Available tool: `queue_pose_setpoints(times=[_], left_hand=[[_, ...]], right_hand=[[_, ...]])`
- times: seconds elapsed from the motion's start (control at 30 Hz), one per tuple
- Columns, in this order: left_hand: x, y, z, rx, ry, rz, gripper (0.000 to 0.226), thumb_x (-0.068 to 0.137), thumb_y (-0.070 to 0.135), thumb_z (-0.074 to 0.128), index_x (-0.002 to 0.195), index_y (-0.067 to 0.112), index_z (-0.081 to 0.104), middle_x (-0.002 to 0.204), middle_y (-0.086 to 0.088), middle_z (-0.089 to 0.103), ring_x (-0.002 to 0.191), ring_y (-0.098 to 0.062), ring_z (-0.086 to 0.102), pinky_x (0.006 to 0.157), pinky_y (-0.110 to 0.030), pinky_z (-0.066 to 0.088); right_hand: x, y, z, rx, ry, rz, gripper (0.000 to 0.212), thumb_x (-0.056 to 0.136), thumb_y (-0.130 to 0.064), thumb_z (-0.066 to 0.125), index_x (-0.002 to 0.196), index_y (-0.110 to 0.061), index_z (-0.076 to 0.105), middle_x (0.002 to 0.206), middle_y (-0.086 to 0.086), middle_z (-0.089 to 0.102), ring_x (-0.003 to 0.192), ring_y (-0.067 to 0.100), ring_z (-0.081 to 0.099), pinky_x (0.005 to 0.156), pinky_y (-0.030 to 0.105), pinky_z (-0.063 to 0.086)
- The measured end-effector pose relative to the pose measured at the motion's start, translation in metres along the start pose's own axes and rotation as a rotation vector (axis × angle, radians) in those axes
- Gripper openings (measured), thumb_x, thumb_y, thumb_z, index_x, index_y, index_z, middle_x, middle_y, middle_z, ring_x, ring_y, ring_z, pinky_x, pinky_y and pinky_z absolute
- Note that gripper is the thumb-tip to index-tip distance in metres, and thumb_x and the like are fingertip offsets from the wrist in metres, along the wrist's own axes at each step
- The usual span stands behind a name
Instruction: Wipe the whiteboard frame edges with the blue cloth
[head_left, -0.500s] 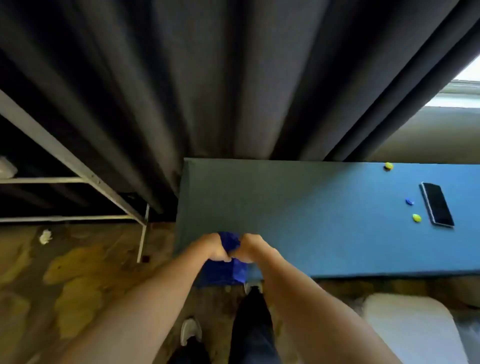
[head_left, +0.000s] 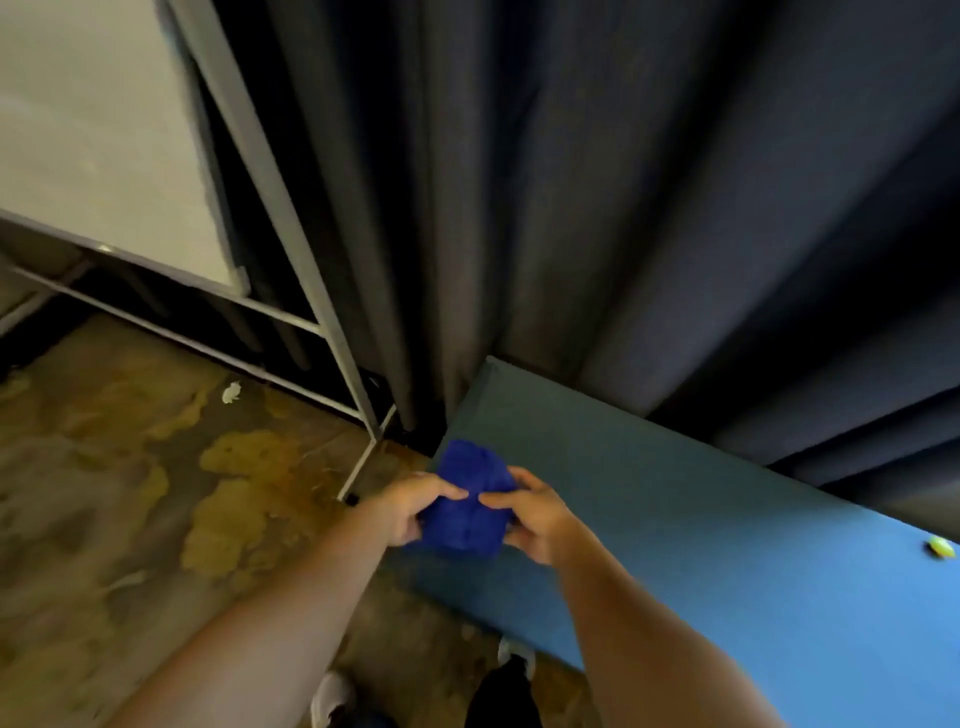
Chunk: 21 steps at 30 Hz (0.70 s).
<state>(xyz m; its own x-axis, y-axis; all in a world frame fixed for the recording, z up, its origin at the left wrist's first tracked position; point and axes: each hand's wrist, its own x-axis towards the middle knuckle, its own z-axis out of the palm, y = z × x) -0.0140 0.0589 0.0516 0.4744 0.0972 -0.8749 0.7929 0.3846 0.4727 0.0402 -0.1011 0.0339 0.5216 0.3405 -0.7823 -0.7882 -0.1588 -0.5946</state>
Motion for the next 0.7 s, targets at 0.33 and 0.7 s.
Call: queue_pose_setpoints(times=[0.33,0.7], left_hand=[[-0.117,0.116,-0.171,-0.225,0.059,0.503,0.028,0.087,0.001,0.065,0.112,0.012,0.067,0.111,-0.013,0.073,0.101,-0.03,0.069,0.078,-0.042,0.058],[-0.213,0.179,-0.376,-0.25,0.215,0.797,0.019,0.085,0.014,0.071,0.103,0.019,0.072,0.1,-0.007,0.078,0.092,-0.028,0.073,0.07,-0.04,0.061]], right_hand=[[-0.025,-0.135,0.215,-0.04,-0.292,-0.36,0.044,0.077,0.004,0.076,0.114,-0.017,0.066,0.107,0.01,0.075,0.092,0.03,0.074,0.067,0.043,0.061],[-0.066,-0.18,0.45,-0.108,-0.472,-0.508,0.042,0.082,-0.001,0.075,0.12,-0.016,0.065,0.113,0.013,0.073,0.102,0.036,0.07,0.082,0.053,0.06]])
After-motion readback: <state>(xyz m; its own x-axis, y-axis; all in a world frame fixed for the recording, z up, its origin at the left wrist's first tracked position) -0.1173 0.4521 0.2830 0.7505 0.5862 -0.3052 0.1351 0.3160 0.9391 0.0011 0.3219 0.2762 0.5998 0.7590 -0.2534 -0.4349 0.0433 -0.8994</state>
